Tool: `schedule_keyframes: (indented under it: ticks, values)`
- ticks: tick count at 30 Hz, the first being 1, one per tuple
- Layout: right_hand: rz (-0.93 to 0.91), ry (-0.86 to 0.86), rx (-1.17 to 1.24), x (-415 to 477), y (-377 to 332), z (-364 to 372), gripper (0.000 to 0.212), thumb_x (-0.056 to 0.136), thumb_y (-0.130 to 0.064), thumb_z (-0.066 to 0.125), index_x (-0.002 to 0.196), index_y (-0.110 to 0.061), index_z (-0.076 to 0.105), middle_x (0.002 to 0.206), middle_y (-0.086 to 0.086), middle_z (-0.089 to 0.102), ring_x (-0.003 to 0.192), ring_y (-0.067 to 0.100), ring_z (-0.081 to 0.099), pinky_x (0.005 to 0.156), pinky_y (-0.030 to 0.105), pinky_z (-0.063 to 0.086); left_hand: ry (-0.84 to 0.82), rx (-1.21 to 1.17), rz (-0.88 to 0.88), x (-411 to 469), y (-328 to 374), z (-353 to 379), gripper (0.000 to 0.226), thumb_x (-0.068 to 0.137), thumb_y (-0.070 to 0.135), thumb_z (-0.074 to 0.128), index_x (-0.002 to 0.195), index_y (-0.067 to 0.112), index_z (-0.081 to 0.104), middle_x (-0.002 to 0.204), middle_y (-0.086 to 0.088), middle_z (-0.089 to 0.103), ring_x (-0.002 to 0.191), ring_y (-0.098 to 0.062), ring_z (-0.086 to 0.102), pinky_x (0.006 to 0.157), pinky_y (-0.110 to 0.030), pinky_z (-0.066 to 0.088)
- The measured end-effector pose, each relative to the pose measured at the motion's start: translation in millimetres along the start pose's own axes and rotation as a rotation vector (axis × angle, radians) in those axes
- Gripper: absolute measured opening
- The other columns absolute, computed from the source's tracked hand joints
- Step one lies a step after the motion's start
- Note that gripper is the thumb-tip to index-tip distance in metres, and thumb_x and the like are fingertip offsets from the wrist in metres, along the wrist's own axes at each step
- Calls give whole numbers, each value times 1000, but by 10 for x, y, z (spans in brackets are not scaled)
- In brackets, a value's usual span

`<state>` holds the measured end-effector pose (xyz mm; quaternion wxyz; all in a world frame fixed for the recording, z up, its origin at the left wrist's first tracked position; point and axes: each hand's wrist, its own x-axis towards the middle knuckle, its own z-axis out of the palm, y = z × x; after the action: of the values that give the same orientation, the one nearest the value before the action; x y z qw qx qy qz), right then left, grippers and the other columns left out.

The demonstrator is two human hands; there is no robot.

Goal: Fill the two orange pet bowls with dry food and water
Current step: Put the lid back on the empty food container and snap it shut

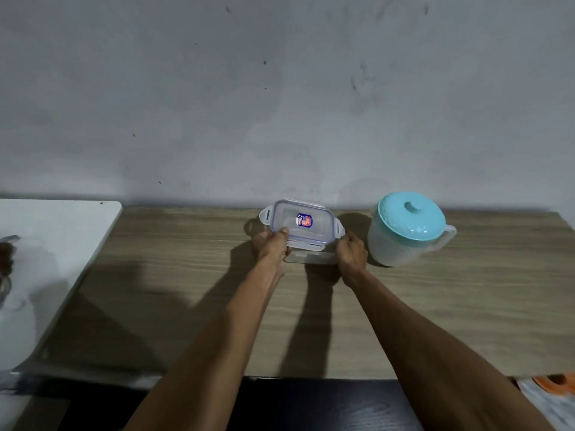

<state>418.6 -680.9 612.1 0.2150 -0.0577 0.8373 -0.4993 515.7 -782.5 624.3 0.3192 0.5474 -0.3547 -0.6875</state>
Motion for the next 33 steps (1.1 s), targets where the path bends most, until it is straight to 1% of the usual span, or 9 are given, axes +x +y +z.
schedule_keyframes:
  ticks: [3, 6, 9, 11, 13, 16, 22, 26, 33]
  values:
    - [85, 33, 115, 19, 16, -6, 40, 97, -17, 37, 125, -10, 64, 133, 17, 60, 120, 37, 53, 101, 42, 43, -18, 77, 39, -41, -118, 24, 9, 89, 4, 66, 84, 10, 62, 72, -3, 59, 55, -11, 53, 35, -15, 43]
    - [116, 42, 200, 48, 55, -3, 39, 93, -27, 37, 113, -14, 68, 127, 14, 64, 115, 35, 57, 100, 45, 46, -29, 176, 105, -56, -166, 27, 10, 87, 2, 68, 95, 6, 66, 74, -2, 60, 51, -11, 54, 41, -19, 51]
    - [104, 38, 264, 72, 103, 11, 30, 86, -28, 47, 104, -20, 69, 116, 10, 68, 108, 32, 61, 100, 49, 48, -29, 292, 144, -45, -178, 19, 11, 83, 5, 72, 82, 12, 64, 72, -3, 62, 36, -7, 54, 57, -35, 60]
    - [72, 39, 279, 64, 117, 24, 32, 78, -28, 54, 106, -25, 69, 110, 4, 71, 104, 27, 64, 99, 49, 50, -24, 376, 181, -39, -196, -5, 17, 81, 8, 75, 76, 14, 61, 75, -9, 64, 42, -18, 60, 59, -40, 60]
    - [40, 54, 283, 81, 139, 37, 36, 75, -24, 58, 109, -25, 70, 107, 1, 73, 101, 25, 66, 97, 47, 52, -35, 431, 201, -25, -220, -31, 15, 79, 12, 78, 81, 10, 62, 76, -12, 64, 49, -26, 60, 54, -36, 57]
    - [2, 76, 305, 60, 148, 49, 39, 79, -21, 61, 117, -26, 69, 112, -1, 73, 105, 21, 66, 99, 44, 52, -55, 476, 207, -8, -239, -58, 18, 79, 14, 79, 88, 7, 65, 75, -14, 65, 46, -23, 56, 47, -27, 52]
    - [-73, 131, 354, 60, 178, 76, 31, 85, -26, 65, 115, -21, 72, 108, 0, 76, 101, 17, 70, 97, 42, 54, -78, 474, 181, -10, -272, -70, 16, 79, 12, 79, 84, 3, 66, 69, -15, 63, 39, -23, 52, 55, -36, 56]
    - [-75, 160, 389, 50, 100, 58, 26, 90, -24, 67, 115, -18, 72, 106, 2, 76, 99, 18, 70, 95, 39, 55, -84, 513, 189, -13, -284, -59, 22, 79, 14, 79, 70, 15, 59, 66, -14, 62, 40, -25, 52, 61, -46, 59]
    - [-26, 210, 260, 37, 128, 41, 25, 92, -16, 60, 115, -15, 70, 111, 9, 73, 104, 27, 67, 98, 43, 52, -116, 514, 178, -57, -242, -56, 20, 82, 12, 77, 96, 3, 66, 75, -15, 64, 44, -20, 54, 51, -34, 55]
